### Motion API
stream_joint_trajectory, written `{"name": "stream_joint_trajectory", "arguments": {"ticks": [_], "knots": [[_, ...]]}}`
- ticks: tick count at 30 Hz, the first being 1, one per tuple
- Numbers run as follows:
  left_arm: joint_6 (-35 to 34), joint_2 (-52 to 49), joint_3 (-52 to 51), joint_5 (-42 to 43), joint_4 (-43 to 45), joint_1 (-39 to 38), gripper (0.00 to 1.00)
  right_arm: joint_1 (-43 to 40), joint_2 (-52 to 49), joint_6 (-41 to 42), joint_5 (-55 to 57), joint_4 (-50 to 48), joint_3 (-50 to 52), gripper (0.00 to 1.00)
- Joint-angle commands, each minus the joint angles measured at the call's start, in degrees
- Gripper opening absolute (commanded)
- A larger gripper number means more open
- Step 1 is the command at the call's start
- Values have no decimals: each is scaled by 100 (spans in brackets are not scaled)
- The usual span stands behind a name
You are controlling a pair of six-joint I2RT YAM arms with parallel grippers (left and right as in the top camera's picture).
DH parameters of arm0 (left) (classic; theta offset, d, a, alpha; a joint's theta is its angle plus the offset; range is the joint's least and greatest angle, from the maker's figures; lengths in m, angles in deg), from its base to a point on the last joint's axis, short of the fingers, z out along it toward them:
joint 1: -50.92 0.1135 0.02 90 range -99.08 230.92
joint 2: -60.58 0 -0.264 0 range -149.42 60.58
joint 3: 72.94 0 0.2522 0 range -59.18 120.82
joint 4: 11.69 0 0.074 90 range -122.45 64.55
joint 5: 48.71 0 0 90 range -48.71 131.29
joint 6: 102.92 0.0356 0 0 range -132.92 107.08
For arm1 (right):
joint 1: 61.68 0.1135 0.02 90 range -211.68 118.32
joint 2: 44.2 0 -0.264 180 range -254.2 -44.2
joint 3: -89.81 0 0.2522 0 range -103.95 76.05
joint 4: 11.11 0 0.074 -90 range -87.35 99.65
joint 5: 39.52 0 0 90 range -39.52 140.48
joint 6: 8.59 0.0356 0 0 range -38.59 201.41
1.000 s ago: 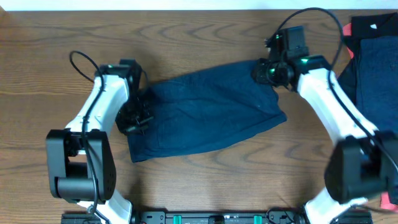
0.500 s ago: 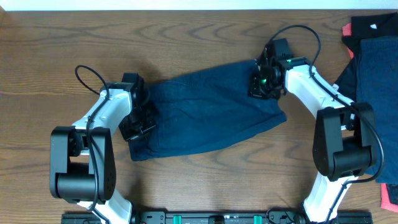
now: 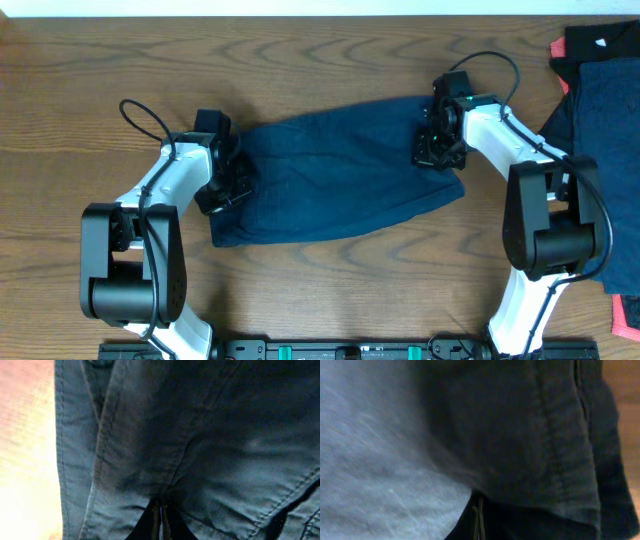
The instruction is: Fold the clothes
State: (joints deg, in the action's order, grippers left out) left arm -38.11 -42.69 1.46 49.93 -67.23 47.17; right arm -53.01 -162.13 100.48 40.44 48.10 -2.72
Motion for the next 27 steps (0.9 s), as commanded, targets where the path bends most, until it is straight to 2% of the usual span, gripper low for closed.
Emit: {"name": "stream_joint_trajectory", "arguments": {"ticks": [1, 7, 12, 17, 23, 27], "knots": [[280, 50, -11, -9, 216, 20, 6, -120, -138, 328, 503, 186, 221, 1], [1032, 48, -9, -11, 776, 20, 6, -251, -133, 1023, 1200, 435, 553, 1], [1147, 50, 28, -42, 955, 20, 6, -275, -118, 1187, 1233, 608, 680, 1], [1314, 52, 186, -50, 876, 20, 7, -284, 254, 1777, 1849, 1034, 680, 1], [1381, 74, 455, -46, 457, 17, 10, -247, 1268, 1419, 1731, 1215, 678, 2], [1379, 304, 660, -2, -146, 15, 6, -179, 1993, 992, 1191, 1257, 678, 13]]}}
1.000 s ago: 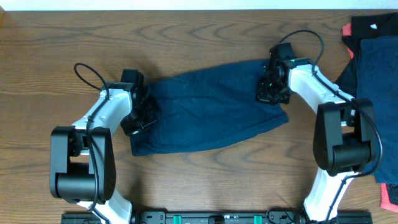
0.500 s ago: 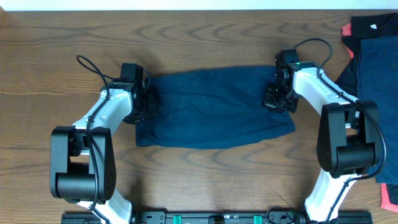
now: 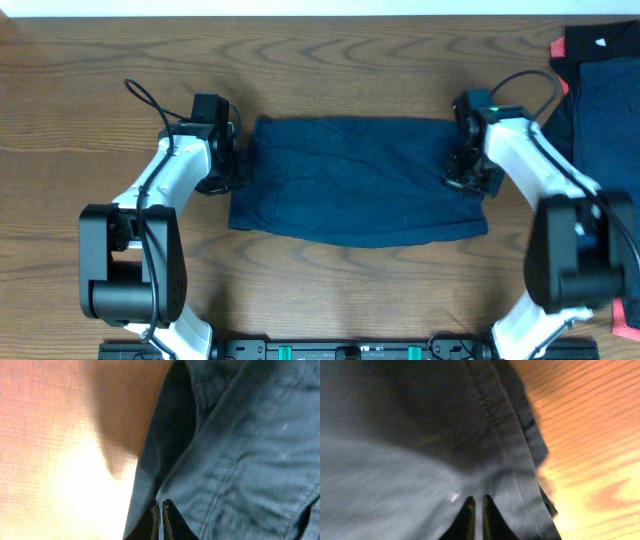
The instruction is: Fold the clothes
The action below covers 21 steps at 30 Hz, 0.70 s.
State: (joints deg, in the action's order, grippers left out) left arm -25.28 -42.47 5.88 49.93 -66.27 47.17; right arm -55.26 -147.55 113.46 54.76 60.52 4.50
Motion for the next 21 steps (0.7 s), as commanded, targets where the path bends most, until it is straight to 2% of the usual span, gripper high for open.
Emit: {"name": "stream_joint_trajectory", "arguments": {"ticks": [1, 4, 5, 7, 11, 13, 15, 18, 21], "knots": [[96, 393, 267, 0, -415, 2, 6, 85, 717, -411, -446, -15, -44, 17], [96, 791, 302, 4, -717, -76, 6, 229, 1102, -688, -1141, -151, -44, 49], [98, 986, 302, 85, -811, -144, 6, 313, 1182, -793, -1447, -225, -44, 57], [101, 1226, 302, 299, -892, -282, 6, 461, 1198, -905, -1790, -310, -42, 57], [98, 1475, 299, 787, -883, -833, 6, 903, 1032, -841, -1976, -470, 31, 34], [96, 1401, 297, 785, -833, -1220, 6, 1156, 874, -625, -1980, -603, 52, 18], [87, 1246, 299, 785, -789, -1633, 6, 1392, 695, -501, -1978, -752, 52, 8], [-286, 1029, 297, 782, -778, -2022, 6, 1617, 466, -243, -1978, -839, 52, 1], [-667, 868, 297, 815, -787, -2168, 6, 1718, 219, -120, -1978, -846, 52, 1]]}}
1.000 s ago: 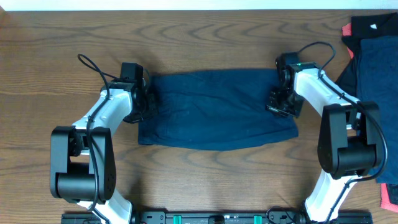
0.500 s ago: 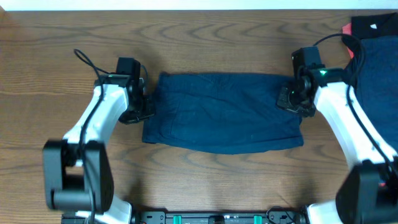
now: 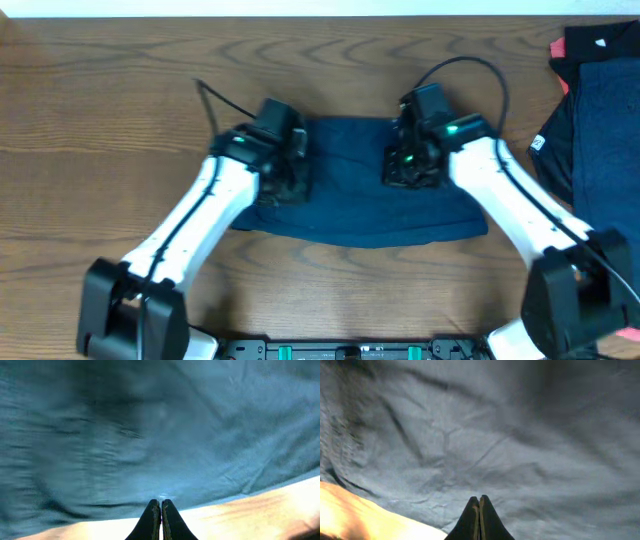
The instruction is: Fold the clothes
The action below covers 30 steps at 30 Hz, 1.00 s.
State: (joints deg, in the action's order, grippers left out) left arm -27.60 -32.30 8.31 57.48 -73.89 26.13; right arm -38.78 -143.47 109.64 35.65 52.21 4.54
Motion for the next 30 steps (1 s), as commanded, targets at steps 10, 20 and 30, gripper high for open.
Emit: {"name": "stream_joint_trajectory", "arguments": {"ticks": [10, 20, 30], "knots": [[-431, -828, 44, 184, 46, -166, 6, 70, -1137, 352, -557, -247, 48, 1], [-400, -1937, 44, -170, -9, 15, 6, -81, -1410, 348, 232, 363, 59, 1], [-398, -2015, 46, -667, -603, 778, 6, -610, -1410, -4, 647, 944, 175, 1]]}}
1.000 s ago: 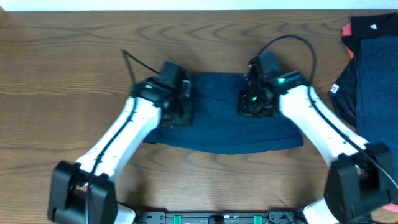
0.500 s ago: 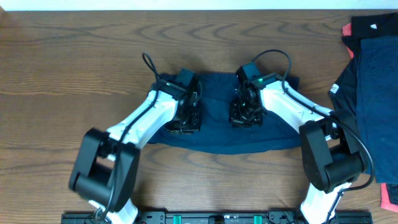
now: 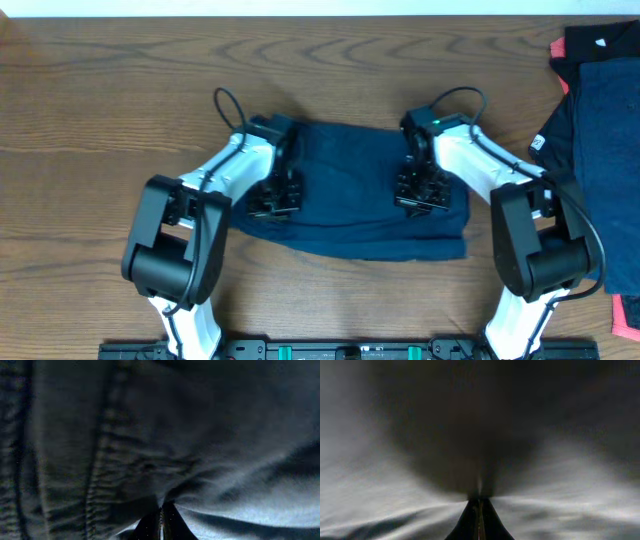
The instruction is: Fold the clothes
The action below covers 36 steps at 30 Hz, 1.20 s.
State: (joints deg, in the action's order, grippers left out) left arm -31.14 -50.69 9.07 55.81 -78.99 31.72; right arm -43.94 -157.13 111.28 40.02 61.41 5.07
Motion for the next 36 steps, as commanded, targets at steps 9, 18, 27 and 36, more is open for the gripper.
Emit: {"name": "stream_joint_trajectory", "arguments": {"ticks": [9, 18, 27, 36], "knots": [[-105, -57, -31, -498, -404, 535, 6, -356, -44, -98, 444, -485, 859, 1], [-267, 890, -31, -811, -411, 931, 6, -1222, -44, -175, 767, -496, 758, 1], [-232, 1709, -22, -758, -286, 1340, 6, -1552, -44, -962, 549, -52, -686, 1], [105, 1930, -20, 909, 442, 914, 6, -1141, -44, -1279, -98, 960, -2535, 1]]}}
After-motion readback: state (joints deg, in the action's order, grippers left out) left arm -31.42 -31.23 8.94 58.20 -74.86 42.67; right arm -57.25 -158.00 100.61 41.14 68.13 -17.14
